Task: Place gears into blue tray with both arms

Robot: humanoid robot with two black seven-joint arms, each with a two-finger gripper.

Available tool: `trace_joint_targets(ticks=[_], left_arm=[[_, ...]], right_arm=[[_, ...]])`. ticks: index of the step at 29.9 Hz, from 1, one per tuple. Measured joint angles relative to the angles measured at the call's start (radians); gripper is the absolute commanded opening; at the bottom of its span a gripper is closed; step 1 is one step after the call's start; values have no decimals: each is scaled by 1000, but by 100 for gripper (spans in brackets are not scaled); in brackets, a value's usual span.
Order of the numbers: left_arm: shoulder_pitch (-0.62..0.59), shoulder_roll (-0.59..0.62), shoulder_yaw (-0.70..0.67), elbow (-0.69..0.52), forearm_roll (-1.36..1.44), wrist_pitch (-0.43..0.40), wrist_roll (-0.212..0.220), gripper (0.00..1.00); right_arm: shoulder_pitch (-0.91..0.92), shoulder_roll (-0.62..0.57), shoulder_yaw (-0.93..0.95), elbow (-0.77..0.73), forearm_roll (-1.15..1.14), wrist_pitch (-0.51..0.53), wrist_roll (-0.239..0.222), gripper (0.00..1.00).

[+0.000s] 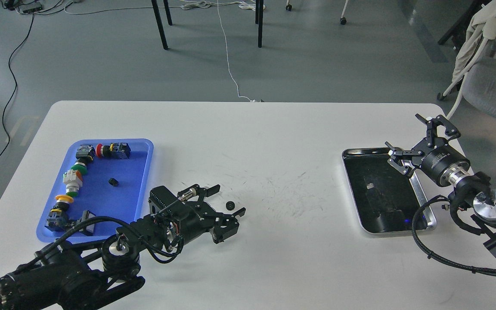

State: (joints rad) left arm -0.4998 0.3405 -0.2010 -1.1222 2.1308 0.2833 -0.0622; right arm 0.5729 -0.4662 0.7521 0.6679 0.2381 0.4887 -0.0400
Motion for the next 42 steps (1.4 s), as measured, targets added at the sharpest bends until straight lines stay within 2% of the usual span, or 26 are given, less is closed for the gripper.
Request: trace_joint_targets(ticks=[12,14,17,19,22,26,34,39,42], left_arm=[[3,-25,1,55,24,0,1,56],[5,-25,1,61,34,-1,-1,46],[7,-25,0,66,42,-1,-3,37],[8,-24,0,67,45,-1,-4,20],[13,-22,0,67,50,-1,-4,10],[21,-16,-3,66,51,-1,-4,5],[22,41,-50,9,36,-4,-3,5],[5,211,-132,-147,-75,-16,1,5],[6,335,-137,-179,-136,-17,-23,5]], right_arm=[[1,-21,6,50,0,0,2,97],[1,-22,8,50,0,0,2,97],[1,-22,10,53,0,0,3,97],[1,-22,11,54,0,0,3,97],[1,-22,15,55,0,0,4,97],[1,-22,17,56,0,0,4,97],[2,-23,18,55,0,0,4,97],[13,-39,20,57,0,0,4,97],[24,-46,21,57,0,0,4,97]])
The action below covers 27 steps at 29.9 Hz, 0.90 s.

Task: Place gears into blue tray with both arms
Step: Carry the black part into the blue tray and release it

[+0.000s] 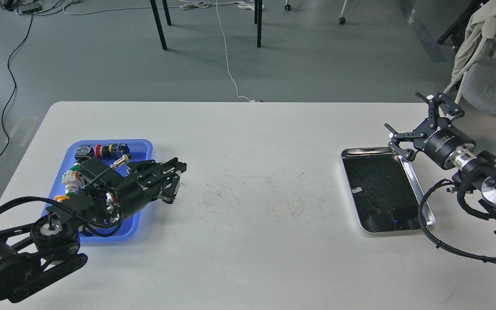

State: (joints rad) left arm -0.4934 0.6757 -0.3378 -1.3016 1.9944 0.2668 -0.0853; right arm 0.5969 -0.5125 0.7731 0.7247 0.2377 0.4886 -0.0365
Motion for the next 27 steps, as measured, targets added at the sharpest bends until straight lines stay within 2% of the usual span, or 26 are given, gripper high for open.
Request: trace_joint_targets(ticks=[3,7,12,19,23,27], left_arm=[[19,85,3,-1,-76,6,-36,5],[58,145,5,39,-168,12,-57,5],[103,156,5,74,-189,49,-70,6],[130,149,8,116,-189,55,-71,7],[145,144,8,140,-189,56,-72,12],[154,143,8,163,-189,56,-74,23]], right_arm=[[10,-1,0,0,0,0,0,97],[16,-2,-4,-1,0,0,0,97],[17,-1,-7,-1,0,0,0,97],[16,-2,-9,-1,-1,0,0,97],[15,-3,-9,-1,-1,0,0,97],[15,-3,-9,-1,0,0,0,97]])
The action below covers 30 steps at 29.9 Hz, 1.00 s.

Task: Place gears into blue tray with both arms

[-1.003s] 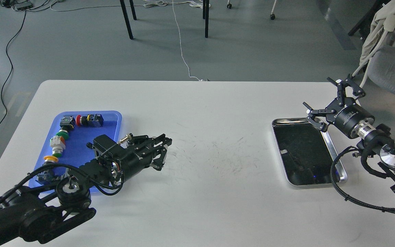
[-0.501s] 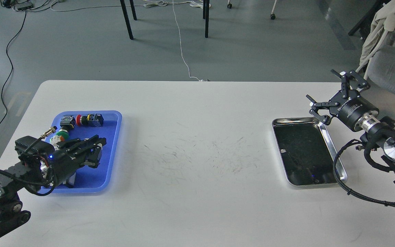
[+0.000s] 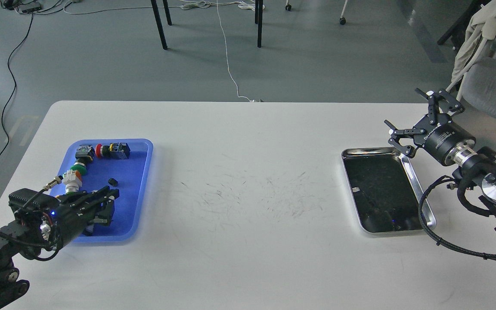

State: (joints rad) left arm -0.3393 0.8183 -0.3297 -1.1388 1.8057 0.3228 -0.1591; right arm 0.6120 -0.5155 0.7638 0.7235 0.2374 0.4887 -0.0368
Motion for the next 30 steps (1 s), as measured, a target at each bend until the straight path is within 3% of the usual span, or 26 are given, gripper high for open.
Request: trace_joint_targets(ticks=[2,6,7,9,14,30], left_arm=[[1,0,0,9,0,1,0,40],[2,-1,0,15,-3,1,-2,63],[2,-1,0,16,-3,1,-3,74],[2,-2,-2,16,-3,2,-3,84],[2,-4,-12,15,-24,16,-4,90],[-53,-40,-9,37,-92,15,4,90]], right_arm=[[0,0,0,0,0,0,0,97],[0,1,0,-1,0,0,0,97],[0,1,0,-1,0,0,0,97],[0,2,0,-1,0,0,0,97],[0,3,0,-3,-1,0,0,97],[0,3,0,-3,-1,0,0,97]])
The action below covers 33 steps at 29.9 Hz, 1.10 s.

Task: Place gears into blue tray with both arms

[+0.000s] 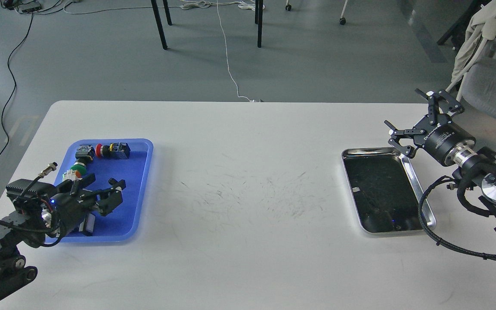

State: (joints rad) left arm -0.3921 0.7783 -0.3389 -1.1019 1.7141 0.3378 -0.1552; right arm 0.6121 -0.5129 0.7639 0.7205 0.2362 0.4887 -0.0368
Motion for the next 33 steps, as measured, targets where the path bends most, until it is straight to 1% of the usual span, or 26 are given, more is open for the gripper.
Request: trace_joint_targets(ticks=[7,12,14,15,16,19,22,26,29,33], left_arm=[[-25,-54,-7,17,-8,0,-2,90],[-104,-77,-8,1,-105,-2,5,90],[-154,-80,-9,0,-184,-5,6,91],[-177,-83,-10,0,-231,-5,6,93],[-203,-89,-10,0,-301,-6,7,95],[-274,-120,-11,7,-564,-16,6,96],[-338,-132,-10,24,-863,-67,5,96],[-385,-154,-30,81,-1204,-179,-3,97],[-398,-211,-99,143,-1338,-247,-6,97],[-398,-303,-257,229,-1399,-336,-7,97]], right_arm=[[3,0,0,1,0,0,0,97],[21,-2,0,1,0,0,-1,97],[30,-2,0,1,0,0,-2,97],[35,-2,0,2,1,0,-2,97],[38,-1,0,3,1,0,-2,97],[43,5,5,4,1,0,-2,97],[47,13,12,6,2,0,-1,97],[54,25,38,17,3,0,0,97],[52,27,68,42,3,0,0,97],[32,16,112,88,5,0,0,98]])
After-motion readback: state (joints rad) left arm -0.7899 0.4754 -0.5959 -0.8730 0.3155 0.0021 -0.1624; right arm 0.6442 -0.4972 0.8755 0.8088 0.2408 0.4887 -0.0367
